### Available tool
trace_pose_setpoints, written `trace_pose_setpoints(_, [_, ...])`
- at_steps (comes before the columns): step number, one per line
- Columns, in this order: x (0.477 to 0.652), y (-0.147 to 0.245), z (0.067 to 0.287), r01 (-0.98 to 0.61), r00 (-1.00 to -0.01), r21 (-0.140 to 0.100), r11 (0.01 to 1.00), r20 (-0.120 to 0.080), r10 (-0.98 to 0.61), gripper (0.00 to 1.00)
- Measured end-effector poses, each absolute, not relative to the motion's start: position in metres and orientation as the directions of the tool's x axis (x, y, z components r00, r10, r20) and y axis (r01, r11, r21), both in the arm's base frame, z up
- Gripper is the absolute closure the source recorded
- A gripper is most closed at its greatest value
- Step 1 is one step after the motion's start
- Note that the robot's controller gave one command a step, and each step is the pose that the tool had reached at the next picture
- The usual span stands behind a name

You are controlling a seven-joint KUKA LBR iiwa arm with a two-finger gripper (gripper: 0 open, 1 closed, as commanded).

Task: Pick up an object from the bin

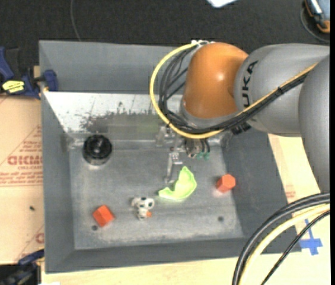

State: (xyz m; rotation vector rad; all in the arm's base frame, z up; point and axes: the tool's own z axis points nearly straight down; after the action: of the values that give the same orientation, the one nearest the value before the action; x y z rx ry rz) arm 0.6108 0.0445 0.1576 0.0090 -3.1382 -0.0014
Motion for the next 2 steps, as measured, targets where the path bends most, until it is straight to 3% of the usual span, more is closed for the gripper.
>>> trace_pose_setpoints(1, [0.612, 0.044, 0.163, -0.005, -1.000, 0.001, 1.000, -0.004, -0.005, 0.00])
trace_pose_setpoints(2, [0.599, 0.013, 0.102, -0.091, -0.996, 0.000, 0.996, -0.004, -0.091, 0.00])
